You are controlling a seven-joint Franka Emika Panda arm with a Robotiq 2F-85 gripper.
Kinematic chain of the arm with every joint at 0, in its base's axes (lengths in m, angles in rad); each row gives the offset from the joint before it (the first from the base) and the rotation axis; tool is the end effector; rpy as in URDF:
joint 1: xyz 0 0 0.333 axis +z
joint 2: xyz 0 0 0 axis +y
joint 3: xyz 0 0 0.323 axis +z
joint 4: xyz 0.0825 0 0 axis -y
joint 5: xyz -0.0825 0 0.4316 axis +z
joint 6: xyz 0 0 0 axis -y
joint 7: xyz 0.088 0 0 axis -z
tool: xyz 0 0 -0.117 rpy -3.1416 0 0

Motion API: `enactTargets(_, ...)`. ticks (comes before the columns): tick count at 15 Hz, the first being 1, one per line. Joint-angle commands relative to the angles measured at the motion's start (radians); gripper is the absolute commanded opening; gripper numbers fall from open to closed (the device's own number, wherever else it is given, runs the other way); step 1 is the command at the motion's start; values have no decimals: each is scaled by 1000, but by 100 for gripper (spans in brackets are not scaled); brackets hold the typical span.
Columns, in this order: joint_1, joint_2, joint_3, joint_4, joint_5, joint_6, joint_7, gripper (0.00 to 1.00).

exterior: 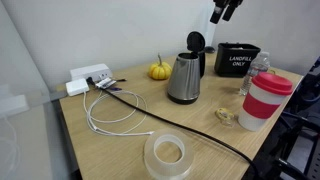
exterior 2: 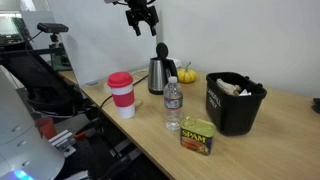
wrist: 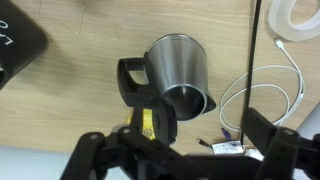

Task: Close the lid of the kettle

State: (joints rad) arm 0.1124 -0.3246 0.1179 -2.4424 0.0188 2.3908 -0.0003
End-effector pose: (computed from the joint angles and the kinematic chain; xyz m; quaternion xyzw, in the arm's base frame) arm 0.4898 0.1154 0.4214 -0.9849 -0.1076 -0.1355 0.0039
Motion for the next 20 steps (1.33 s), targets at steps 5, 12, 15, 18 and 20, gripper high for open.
enactTargets(5,1,11,-23,18,30,18,0,100)
enactTargets(12,-2,63,-53,33,59,102,-10,74)
enactTargets(15,-14,99,-56,41,56,177,15,61)
enactTargets(18,-24,122,-65,37,62,214,32,41)
enactTargets(20,-24,138,-72,35,76,233,28,27)
